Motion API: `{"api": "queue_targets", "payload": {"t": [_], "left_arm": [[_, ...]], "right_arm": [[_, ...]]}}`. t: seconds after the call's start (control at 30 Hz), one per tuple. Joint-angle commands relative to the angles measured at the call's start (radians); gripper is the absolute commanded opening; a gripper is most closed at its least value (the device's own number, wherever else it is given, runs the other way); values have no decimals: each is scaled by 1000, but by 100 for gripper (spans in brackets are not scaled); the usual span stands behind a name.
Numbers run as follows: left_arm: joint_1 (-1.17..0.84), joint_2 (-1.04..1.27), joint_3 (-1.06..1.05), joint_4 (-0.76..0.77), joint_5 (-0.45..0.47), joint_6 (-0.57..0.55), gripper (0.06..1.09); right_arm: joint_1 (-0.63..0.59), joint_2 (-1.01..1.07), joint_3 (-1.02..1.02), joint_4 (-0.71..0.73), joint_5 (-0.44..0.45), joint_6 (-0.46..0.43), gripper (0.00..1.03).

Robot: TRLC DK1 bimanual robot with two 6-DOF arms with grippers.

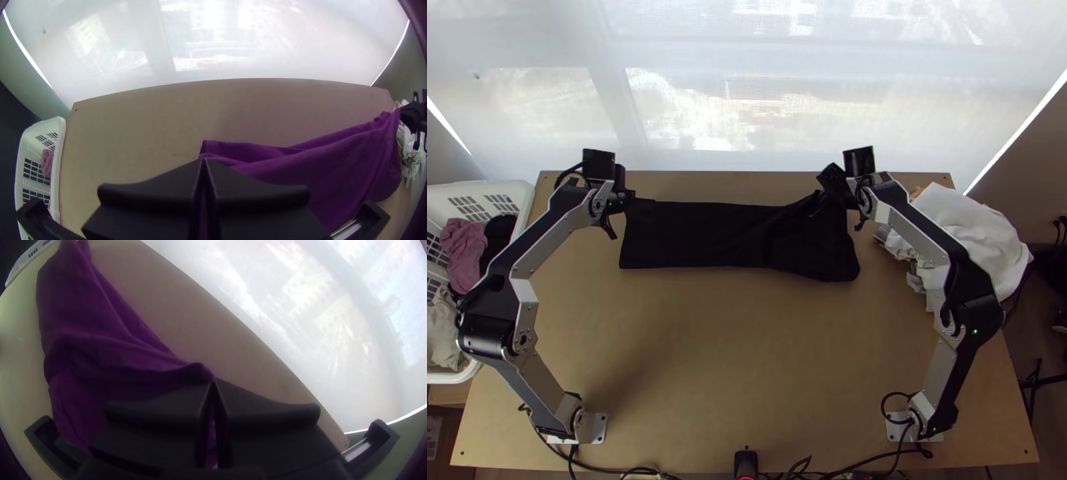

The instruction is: Fold the t-shirt

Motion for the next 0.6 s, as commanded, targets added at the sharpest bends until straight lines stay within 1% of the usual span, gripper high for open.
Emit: {"api": "queue_targets", "payload": {"t": [0.0, 0.57], "left_arm": [[3, 56, 22, 8, -1, 0, 9], [4, 145, 60, 35, -15, -1, 9]], "right_arm": [[-17, 79, 48, -5, 1, -3, 3], [-24, 181, 134, -5, 1, 7, 3]]}}
